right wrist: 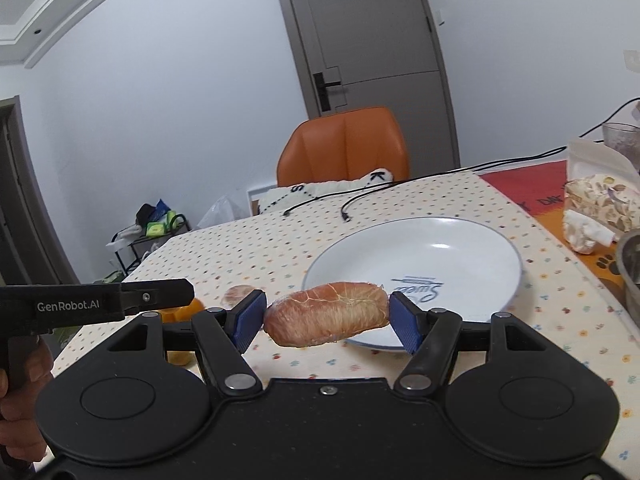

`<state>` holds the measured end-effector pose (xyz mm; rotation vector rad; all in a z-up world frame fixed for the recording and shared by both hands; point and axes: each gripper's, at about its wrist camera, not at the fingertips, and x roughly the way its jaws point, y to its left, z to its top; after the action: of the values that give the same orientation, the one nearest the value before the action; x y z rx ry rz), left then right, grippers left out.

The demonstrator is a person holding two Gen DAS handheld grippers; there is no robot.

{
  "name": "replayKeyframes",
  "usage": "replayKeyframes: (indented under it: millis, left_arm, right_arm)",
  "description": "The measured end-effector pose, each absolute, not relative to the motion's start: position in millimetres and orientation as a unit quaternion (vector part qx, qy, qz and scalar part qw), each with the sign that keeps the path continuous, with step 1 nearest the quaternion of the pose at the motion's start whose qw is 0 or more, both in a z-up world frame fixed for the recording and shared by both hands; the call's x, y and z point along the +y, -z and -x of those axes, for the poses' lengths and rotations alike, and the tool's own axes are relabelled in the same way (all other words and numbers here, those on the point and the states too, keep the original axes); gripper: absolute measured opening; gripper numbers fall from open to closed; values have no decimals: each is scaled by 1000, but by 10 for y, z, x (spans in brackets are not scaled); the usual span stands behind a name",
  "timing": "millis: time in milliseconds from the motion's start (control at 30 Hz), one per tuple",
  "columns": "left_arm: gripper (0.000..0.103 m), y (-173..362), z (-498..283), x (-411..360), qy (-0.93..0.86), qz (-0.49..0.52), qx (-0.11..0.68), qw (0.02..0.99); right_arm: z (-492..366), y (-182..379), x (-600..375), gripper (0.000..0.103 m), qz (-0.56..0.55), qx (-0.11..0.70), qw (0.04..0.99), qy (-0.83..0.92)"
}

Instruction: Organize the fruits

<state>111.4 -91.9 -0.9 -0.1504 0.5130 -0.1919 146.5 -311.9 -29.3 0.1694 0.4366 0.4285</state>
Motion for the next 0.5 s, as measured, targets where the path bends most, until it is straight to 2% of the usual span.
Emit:
replayKeyframes:
  millis: [100, 133, 167, 200, 333, 500]
  left_arm:
    - [24, -5, -1159, -976, 98, 72, 251, 960]
    - [24, -11, -1174, -992, 100, 72, 250, 960]
    - [24, -15, -1190, -1011, 101, 72, 249, 960]
    - [24, -17, -1208, -1028, 102, 72, 249, 960]
    - [24, 11, -1298, -1086, 105, 74, 252, 959]
    - [24, 70, -1337, -1084, 102, 75, 259, 957]
  right_arm:
    - [-1496, 305, -3190, 62, -88, 213, 951, -204]
    - [-1508, 316, -3209, 55, -89, 214, 952, -202]
    - [-1505, 322, -3232, 43, -90, 213, 952, -201]
    - [-1538, 331, -3248, 26, -90, 219, 950, -203]
    - [-1670, 442, -3282, 25, -78, 220, 954, -190]
    - [-1745, 716, -3389, 22, -119, 228, 947, -192]
